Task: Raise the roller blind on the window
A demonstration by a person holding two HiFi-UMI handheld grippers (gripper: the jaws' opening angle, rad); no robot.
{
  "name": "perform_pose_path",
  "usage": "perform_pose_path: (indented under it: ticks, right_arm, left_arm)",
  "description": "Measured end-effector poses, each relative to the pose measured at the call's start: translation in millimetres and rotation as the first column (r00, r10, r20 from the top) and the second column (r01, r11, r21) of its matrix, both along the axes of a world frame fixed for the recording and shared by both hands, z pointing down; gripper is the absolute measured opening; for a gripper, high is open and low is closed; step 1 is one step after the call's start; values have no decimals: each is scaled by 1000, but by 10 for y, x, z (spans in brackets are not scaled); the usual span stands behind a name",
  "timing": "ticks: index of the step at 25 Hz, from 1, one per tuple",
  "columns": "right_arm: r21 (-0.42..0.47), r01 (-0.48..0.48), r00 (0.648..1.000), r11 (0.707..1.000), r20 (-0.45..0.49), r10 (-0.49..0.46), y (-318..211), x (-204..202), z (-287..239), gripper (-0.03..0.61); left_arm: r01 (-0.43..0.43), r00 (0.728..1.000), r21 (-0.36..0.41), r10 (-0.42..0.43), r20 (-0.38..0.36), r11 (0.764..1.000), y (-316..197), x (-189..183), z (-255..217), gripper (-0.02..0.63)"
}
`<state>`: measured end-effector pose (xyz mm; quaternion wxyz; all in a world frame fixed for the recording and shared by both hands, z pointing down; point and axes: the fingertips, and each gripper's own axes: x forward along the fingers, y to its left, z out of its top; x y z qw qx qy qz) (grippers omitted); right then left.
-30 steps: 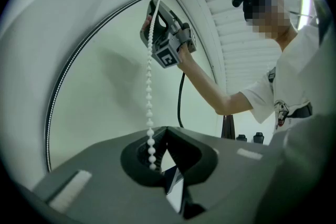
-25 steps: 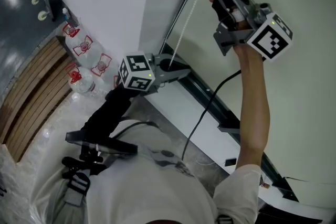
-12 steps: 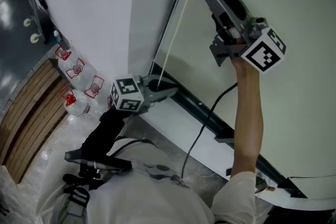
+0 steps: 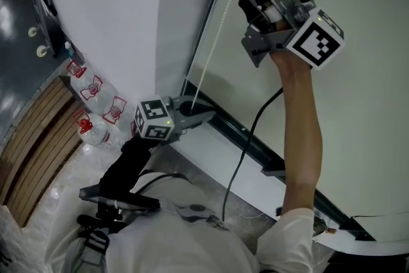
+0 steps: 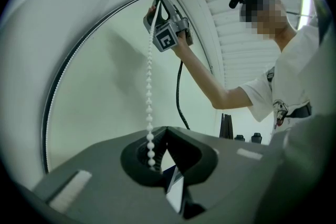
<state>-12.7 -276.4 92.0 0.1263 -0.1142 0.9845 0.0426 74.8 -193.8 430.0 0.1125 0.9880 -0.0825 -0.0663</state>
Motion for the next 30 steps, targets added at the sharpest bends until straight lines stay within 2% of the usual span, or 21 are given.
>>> perform_pose_path:
  ticks: [1, 16, 30]
  right_arm:
    - [-5, -3, 1000, 1000, 11, 3, 2, 15, -17, 17]
    - [-36, 38, 999, 999, 31, -37, 187, 57, 157, 12]
    - [-141, 21, 998, 990, -49, -29, 351, 74, 1153, 12]
  left_arm:
    - [-1, 1000, -1, 1, 0, 1000, -1, 2, 1, -2]
    - [-2, 1000, -10, 2, -10, 1000, -30, -45, 7, -2]
    - [3, 1000, 19, -2, -22, 1000, -6, -34, -71, -2]
